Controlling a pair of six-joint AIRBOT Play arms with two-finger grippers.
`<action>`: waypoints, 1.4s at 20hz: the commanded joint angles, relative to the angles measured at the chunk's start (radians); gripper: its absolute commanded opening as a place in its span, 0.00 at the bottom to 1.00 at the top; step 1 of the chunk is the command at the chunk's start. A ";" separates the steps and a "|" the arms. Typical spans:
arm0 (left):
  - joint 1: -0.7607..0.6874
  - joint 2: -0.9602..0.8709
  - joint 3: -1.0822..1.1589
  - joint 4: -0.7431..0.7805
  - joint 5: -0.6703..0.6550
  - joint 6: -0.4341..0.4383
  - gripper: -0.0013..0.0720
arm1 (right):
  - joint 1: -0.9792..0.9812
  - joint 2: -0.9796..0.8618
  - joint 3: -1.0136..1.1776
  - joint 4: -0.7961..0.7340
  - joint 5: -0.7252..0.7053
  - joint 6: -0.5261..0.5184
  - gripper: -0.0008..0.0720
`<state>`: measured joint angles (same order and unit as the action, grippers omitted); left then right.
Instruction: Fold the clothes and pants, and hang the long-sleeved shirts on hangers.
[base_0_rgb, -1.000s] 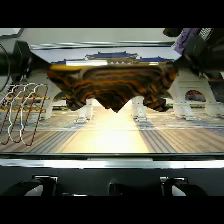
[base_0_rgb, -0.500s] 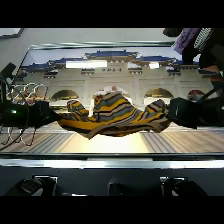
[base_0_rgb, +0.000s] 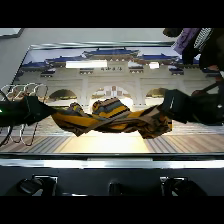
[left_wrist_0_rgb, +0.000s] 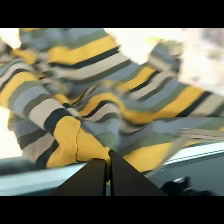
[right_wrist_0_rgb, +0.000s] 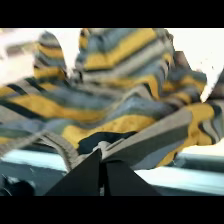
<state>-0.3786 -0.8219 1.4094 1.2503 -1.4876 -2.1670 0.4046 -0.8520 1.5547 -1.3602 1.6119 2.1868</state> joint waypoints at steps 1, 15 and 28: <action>-0.002 -0.002 -0.096 0.029 -0.103 -0.038 0.04 | 0.002 0.030 -0.132 0.007 0.055 -0.009 0.06; -0.009 -0.412 -0.478 -0.151 0.261 0.104 0.05 | 0.002 -0.298 -0.670 0.159 -0.418 0.102 0.06; -0.048 -0.163 -0.470 0.210 0.335 0.239 0.70 | 0.264 0.063 -0.671 -0.262 -0.239 -0.191 0.54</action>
<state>-0.4000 -1.0599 0.9592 1.3186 -1.1843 -1.9400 0.5381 -0.8486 0.9123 -1.4559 1.3128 2.0533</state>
